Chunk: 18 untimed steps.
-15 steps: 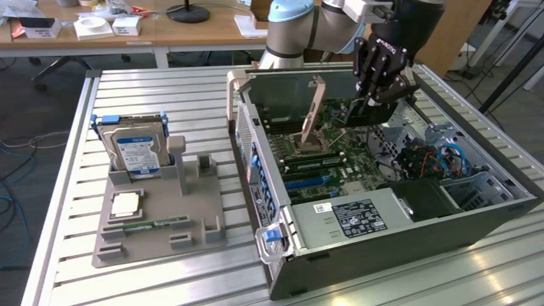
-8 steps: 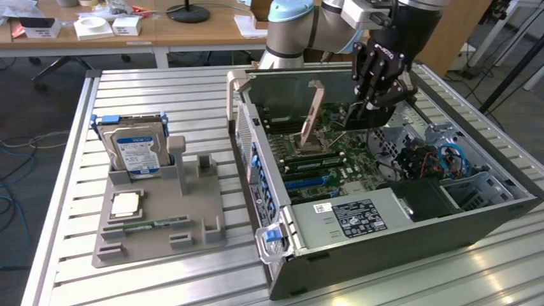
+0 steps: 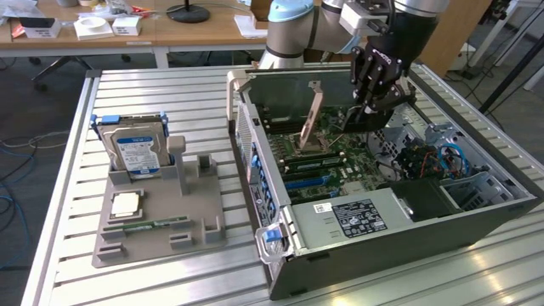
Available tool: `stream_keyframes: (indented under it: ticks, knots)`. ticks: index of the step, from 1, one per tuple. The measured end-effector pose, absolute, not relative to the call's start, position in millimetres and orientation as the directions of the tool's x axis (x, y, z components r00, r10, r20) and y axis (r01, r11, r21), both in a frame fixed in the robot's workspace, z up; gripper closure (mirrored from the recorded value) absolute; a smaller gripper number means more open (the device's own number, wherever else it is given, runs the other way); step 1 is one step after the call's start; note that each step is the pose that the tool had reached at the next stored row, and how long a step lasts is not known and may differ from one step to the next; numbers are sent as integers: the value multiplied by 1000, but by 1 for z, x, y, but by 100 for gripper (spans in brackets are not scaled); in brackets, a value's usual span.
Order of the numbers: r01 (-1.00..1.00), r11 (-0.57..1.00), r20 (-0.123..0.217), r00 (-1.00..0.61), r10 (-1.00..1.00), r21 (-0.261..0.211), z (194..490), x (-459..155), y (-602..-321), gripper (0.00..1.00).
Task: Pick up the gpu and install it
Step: 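Insert the gpu into the slot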
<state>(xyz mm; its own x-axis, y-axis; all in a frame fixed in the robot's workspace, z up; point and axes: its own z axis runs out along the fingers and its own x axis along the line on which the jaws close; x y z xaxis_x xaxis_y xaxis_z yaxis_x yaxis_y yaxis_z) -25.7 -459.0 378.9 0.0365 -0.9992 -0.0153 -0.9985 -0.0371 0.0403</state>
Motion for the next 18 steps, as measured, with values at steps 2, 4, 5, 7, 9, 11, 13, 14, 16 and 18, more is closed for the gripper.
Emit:
stream_keyframes:
  ticks: [2, 4, 5, 7, 9, 11, 13, 14, 16, 18]
  knots:
    - [-998, -38, -15, 37, -999, 40, 377, -26, -459, 74]
    - [-998, -38, -15, 38, -999, 40, 375, -26, -459, 74]
    - [-998, -38, -15, 38, -999, 40, 375, -26, -459, 74]
    - [-998, -39, -15, 38, -999, 40, 373, -26, -459, 74]
    - [-998, -39, -15, 39, -999, 40, 371, -26, -459, 74]
    - [-998, -40, -15, 39, -999, 40, 370, -26, -459, 74]
    - [-998, -41, -15, 40, -999, 40, 368, -26, -459, 74]
    - [-998, -41, -15, 40, -999, 40, 367, -26, -459, 74]
    - [-998, -42, -15, 41, -999, 40, 365, -26, -459, 74]
    - [-998, -42, -15, 42, -999, 40, 364, -26, -459, 74]
